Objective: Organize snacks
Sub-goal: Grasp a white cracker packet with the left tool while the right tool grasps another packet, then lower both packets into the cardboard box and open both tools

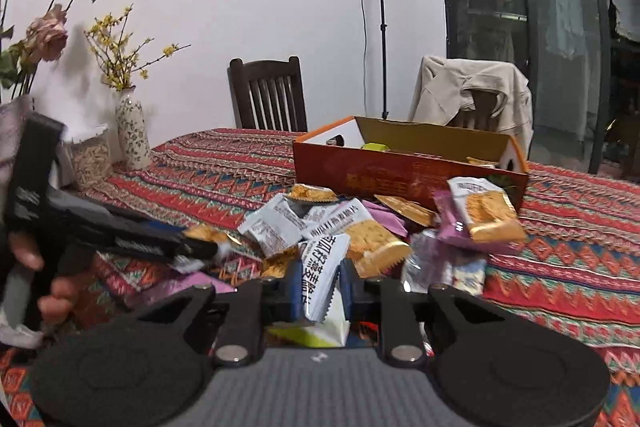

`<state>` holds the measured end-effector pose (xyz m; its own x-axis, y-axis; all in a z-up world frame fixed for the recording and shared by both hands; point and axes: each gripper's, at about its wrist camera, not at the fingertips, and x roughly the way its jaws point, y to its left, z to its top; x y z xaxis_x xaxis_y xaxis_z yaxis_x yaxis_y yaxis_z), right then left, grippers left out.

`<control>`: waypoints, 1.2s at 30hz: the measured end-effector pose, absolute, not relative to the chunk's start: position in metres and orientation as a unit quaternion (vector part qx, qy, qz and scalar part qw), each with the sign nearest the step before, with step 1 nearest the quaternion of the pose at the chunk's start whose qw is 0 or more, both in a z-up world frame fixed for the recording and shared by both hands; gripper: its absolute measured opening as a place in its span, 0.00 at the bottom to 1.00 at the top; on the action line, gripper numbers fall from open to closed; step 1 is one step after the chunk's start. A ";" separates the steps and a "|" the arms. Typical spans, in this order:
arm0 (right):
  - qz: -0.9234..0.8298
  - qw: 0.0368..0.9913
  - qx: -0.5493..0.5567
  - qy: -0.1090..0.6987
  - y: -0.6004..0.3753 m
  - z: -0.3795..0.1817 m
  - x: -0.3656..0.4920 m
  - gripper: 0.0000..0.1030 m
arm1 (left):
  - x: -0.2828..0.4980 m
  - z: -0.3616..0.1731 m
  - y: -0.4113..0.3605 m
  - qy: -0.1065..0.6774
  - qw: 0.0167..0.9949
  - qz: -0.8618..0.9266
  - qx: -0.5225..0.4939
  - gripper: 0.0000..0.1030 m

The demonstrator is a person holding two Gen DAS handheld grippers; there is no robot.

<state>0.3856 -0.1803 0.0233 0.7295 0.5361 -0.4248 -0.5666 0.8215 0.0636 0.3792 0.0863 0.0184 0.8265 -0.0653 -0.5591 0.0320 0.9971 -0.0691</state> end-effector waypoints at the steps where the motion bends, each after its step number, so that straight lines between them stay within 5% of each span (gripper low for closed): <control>1: 0.295 0.930 -0.033 0.217 -0.183 0.024 0.381 0.18 | 0.369 0.023 0.086 0.285 0.958 -0.024 -0.027 0.44; 12: 0.305 0.934 0.001 0.186 -0.205 0.048 0.387 0.18 | 0.377 0.081 0.087 0.263 0.956 -0.097 -0.085 0.44; 22: 0.300 0.940 -0.010 0.161 -0.216 0.132 0.550 0.18 | 0.594 0.154 0.067 0.281 0.949 -0.112 -0.094 0.44; 28: 0.269 0.931 -0.012 0.247 -0.189 0.131 0.712 0.18 | 0.732 0.121 0.048 0.326 0.941 -0.070 -0.055 0.44; 36: 0.208 0.899 0.002 0.385 -0.151 0.043 0.850 0.18 | 0.835 0.036 0.061 0.393 0.917 -0.044 -0.055 0.44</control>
<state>0.8503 -0.1512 0.0435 0.6169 0.3753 -0.6918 -0.3725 0.9135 0.1634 0.8346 0.0611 0.0361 0.6878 -0.1243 -0.7152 0.0376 0.9900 -0.1359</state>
